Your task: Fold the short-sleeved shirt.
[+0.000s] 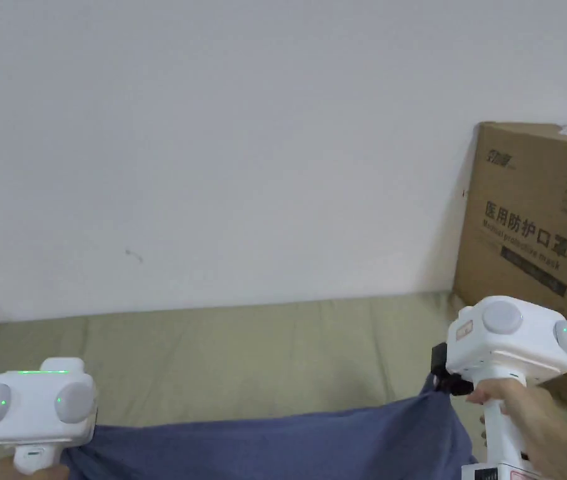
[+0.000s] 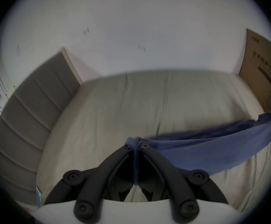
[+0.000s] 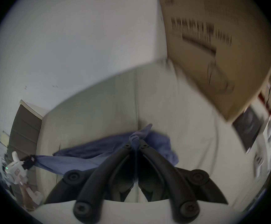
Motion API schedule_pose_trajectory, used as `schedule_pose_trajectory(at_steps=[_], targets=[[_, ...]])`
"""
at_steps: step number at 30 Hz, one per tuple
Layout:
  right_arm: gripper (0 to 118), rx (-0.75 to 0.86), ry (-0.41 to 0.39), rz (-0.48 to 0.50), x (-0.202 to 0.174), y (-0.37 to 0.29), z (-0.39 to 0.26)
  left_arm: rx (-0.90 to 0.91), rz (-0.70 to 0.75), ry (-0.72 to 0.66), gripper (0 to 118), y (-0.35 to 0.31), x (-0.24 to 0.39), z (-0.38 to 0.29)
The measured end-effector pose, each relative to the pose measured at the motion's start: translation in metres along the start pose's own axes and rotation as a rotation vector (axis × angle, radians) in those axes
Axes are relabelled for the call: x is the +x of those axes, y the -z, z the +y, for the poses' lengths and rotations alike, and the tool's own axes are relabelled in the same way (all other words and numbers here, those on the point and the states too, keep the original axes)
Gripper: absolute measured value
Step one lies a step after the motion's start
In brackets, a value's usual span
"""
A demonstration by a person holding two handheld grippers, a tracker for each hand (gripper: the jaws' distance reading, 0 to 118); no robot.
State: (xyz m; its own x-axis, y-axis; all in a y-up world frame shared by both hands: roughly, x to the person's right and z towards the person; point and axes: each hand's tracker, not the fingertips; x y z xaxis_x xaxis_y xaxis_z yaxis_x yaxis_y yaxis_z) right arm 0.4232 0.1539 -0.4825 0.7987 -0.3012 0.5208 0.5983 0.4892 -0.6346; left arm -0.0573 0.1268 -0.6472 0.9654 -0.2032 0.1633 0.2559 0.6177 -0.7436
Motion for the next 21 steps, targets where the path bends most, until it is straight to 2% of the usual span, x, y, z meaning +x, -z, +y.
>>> schedule_pose_trajectory(at_steps=[1, 4, 6, 8, 13, 16, 21], targets=[[2, -0.032, 0.002, -0.014, 0.011, 0.012, -0.008, -0.015, -0.001, -0.009, 3, 0.006, 0.000, -0.012], [2, -0.046, -0.081, -0.062, 0.032, 0.021, -0.040, -0.012, -0.027, 0.005, 3, 0.001, -0.012, -0.044], [2, -0.048, -0.075, -0.042, 0.045, 0.013, -0.063, 0.004, -0.040, -0.001, 3, -0.015, -0.024, -0.068], [2, -0.050, -0.084, 0.004, 0.061, -0.006, -0.087, 0.019, -0.052, -0.007, 3, -0.039, -0.041, -0.095], [2, -0.037, -0.116, 0.013, 0.085, -0.080, -0.188, 0.093, -0.050, 0.009, 3, -0.127, -0.062, -0.187], [2, -0.043, -0.173, -0.005, 0.103, -0.124, -0.251, 0.097, -0.055, 0.066, 3, -0.174, -0.069, -0.251], [2, -0.063, -0.144, 0.031, 0.134, -0.185, -0.353, 0.058, -0.009, 0.090, 3, -0.238, -0.087, -0.343]])
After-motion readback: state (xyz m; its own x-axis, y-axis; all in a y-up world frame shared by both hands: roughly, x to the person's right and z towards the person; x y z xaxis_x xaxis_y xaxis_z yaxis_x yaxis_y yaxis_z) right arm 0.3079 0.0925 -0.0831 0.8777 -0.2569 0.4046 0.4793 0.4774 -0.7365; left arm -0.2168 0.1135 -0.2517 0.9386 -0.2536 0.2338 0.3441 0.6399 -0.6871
